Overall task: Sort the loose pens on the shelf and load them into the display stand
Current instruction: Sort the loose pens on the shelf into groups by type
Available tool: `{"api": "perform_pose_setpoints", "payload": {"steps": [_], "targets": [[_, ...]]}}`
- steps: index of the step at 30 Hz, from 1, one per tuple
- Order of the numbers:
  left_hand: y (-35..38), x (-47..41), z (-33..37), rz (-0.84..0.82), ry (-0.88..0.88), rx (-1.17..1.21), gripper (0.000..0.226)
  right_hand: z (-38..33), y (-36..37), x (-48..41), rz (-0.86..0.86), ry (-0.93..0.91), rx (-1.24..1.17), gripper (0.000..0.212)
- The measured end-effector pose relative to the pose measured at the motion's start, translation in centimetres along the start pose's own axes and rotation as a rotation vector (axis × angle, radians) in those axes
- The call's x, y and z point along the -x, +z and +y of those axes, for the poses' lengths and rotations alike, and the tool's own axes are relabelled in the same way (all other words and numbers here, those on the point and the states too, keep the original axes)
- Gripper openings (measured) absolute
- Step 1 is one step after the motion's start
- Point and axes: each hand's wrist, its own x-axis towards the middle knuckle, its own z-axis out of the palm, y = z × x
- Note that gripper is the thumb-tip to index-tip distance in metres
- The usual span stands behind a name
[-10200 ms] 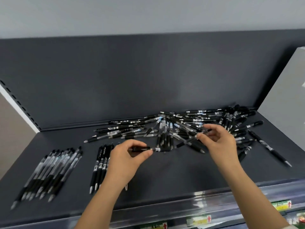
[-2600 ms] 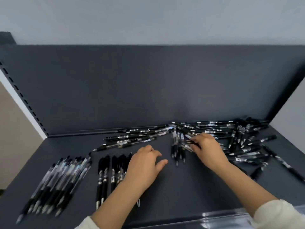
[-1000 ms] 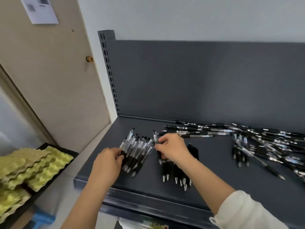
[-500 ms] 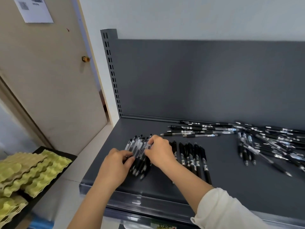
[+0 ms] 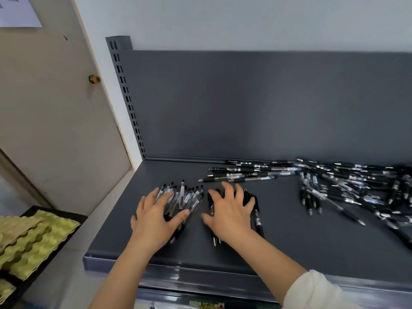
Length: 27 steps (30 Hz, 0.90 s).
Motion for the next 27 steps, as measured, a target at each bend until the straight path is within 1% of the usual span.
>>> {"api": "perform_pose_setpoints", "payload": {"steps": [1,3,7,10,15,18,21,24,27], "targets": [[0.2,0.0,0.2,-0.025,-0.011,-0.026,0.069,0.1,0.4,0.2,-0.048,0.005,0.014,0.064],[0.4,-0.1,0.5,-0.070,-0.008,-0.080,0.065,0.5,0.8,0.4,-0.079,0.011,0.029,0.061],[0.9,0.1,0.8,-0.171,0.052,-0.247,0.055,3.2,0.6,0.7,-0.029,0.063,0.024,0.057],[1.3,0.7,1.2,-0.205,0.105,-0.410,0.051,5.8,0.1,0.9,-0.014,0.089,0.003,0.057],[1.7,1.6,1.7,-0.236,0.160,-0.565,0.053,9.4,-0.7,1.4,-0.023,0.090,0.017,0.056],[1.9,1.9,2.0,-0.249,0.169,-0.584,0.056,10.6,-1.1,1.7,-0.046,0.069,0.041,0.056],[1.9,2.0,2.3,-0.243,0.169,-0.548,0.051,11.5,-1.4,1.8,-0.067,0.059,0.041,0.056],[1.4,1.7,2.4,-0.142,0.121,-0.409,0.049,11.9,-1.5,1.7,-0.084,0.037,0.037,0.057],[0.8,1.0,2.1,-0.058,0.049,-0.333,0.056,11.9,-1.7,1.7,-0.101,0.024,0.040,0.058]]}}
